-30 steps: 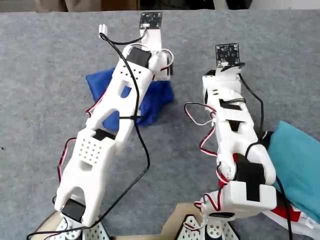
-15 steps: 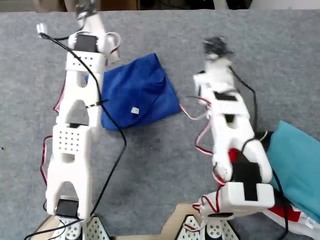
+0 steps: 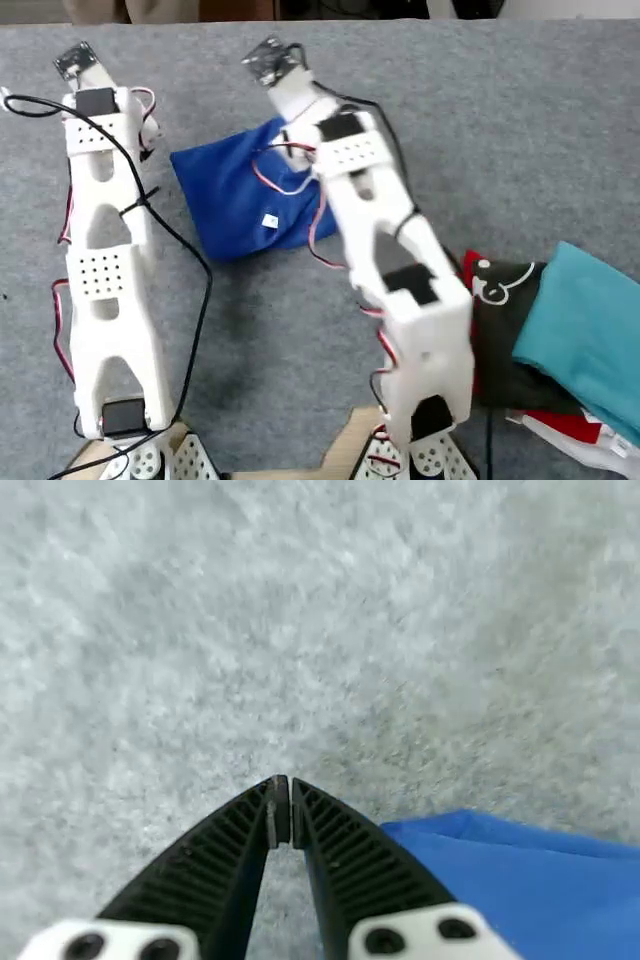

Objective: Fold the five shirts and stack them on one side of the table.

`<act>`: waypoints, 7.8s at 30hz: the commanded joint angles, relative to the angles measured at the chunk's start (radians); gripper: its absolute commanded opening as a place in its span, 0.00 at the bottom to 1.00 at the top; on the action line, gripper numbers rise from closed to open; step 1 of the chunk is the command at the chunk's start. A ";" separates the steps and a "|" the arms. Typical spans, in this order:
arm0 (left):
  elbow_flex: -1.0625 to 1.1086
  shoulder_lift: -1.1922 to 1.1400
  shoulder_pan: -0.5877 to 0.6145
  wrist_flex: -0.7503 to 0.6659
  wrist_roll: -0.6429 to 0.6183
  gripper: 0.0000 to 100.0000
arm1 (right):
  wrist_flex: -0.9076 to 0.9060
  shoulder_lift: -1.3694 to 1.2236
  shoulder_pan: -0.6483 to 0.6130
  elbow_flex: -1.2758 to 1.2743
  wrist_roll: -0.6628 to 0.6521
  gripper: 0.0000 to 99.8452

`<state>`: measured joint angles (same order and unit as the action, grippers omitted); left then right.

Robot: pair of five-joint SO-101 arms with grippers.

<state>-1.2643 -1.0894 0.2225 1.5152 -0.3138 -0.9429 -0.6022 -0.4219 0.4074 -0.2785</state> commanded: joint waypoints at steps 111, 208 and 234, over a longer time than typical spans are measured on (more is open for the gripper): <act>0.167 0.395 -0.109 0.244 0.292 0.16 | -0.829 0.093 0.162 0.278 0.219 0.02; -0.292 0.076 -0.241 0.245 -0.123 0.02 | -0.844 -0.242 0.154 0.967 0.951 0.00; -0.292 0.479 -1.003 -0.003 -0.293 0.02 | -0.806 1.047 1.003 -0.166 0.649 0.00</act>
<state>-1.5205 -0.6705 -0.6966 1.5904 -0.6068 -1.7668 0.3107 0.4419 0.3337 0.3905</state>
